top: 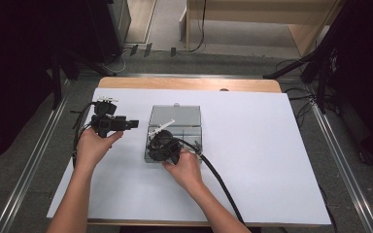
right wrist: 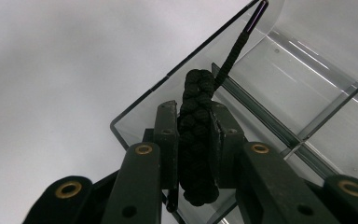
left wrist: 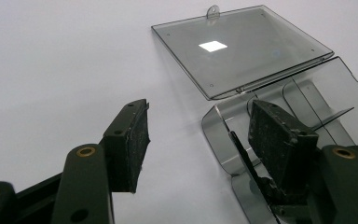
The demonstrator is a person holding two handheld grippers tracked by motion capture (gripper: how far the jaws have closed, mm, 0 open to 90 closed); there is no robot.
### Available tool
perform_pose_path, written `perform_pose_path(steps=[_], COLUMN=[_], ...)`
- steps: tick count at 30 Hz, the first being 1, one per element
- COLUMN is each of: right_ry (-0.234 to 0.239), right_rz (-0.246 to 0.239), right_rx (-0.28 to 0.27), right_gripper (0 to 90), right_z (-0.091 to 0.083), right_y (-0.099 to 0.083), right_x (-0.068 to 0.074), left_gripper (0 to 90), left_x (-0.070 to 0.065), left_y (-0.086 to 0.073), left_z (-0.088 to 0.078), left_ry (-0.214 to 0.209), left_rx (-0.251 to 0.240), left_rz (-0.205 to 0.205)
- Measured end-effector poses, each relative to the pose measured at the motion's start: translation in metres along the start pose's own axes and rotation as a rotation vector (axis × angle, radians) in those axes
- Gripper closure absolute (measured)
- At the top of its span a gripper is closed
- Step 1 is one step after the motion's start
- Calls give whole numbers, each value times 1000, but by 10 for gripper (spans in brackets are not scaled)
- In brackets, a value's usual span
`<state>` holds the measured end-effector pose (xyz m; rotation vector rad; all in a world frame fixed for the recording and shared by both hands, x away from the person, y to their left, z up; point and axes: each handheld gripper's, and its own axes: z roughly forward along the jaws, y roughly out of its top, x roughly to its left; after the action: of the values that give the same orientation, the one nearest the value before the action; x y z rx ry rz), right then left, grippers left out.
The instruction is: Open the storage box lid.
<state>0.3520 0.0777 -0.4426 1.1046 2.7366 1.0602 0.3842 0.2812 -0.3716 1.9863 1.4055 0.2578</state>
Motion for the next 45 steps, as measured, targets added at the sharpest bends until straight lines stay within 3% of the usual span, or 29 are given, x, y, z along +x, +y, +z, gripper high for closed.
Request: perform_pose_path(steps=[29, 45], right_ry=[10, -4], right_rz=[11, 7], right_rx=[45, -21], right_gripper=[699, 663], right_z=[4, -7], right_y=[3, 5], right_x=[-3, -4], left_gripper=[390, 391], left_x=[0, 0], left_y=[0, 0], left_z=[0, 0], left_ry=[-1, -2], left_rx=[1, 2], left_rz=[0, 1])
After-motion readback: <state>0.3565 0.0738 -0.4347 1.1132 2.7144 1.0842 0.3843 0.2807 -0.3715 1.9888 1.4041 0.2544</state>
